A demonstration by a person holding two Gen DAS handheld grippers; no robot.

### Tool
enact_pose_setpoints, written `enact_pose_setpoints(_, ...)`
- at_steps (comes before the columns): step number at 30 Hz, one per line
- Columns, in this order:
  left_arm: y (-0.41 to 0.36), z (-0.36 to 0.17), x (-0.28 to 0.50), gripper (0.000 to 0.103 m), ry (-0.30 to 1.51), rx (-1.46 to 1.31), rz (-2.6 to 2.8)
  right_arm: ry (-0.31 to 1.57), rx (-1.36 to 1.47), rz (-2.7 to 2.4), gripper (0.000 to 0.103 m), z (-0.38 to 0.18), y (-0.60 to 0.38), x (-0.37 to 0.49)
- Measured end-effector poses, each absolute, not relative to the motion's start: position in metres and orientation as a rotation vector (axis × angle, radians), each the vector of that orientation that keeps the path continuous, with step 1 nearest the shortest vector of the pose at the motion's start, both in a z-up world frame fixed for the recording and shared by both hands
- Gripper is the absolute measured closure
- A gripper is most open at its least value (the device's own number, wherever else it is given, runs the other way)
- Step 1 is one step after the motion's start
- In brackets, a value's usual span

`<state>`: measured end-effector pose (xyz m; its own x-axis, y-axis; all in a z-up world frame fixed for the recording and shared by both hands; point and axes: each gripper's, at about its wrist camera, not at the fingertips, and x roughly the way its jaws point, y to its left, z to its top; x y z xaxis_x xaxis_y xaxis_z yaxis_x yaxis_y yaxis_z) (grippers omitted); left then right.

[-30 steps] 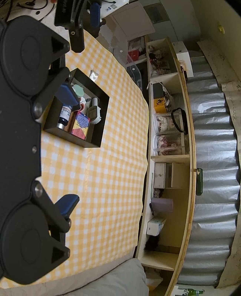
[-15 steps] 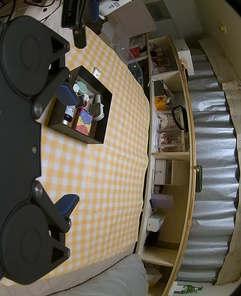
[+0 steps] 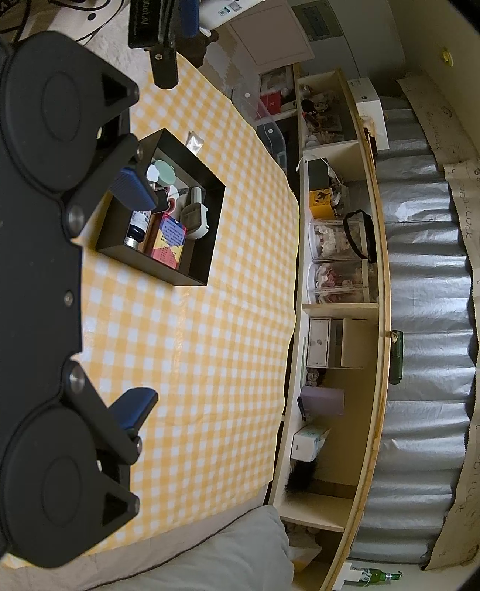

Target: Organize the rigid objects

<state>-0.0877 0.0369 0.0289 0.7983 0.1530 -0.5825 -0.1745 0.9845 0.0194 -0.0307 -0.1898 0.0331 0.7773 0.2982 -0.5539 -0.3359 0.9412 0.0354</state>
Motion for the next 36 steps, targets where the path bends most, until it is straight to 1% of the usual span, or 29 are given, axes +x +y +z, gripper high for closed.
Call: enact_pose_setpoints(36,0.0384,0.0272,-0.0879,0.0,0.629,-0.027,0.177,0.587,-0.073,0.345,0.0,0.0325,-0.1902,-0.0304)
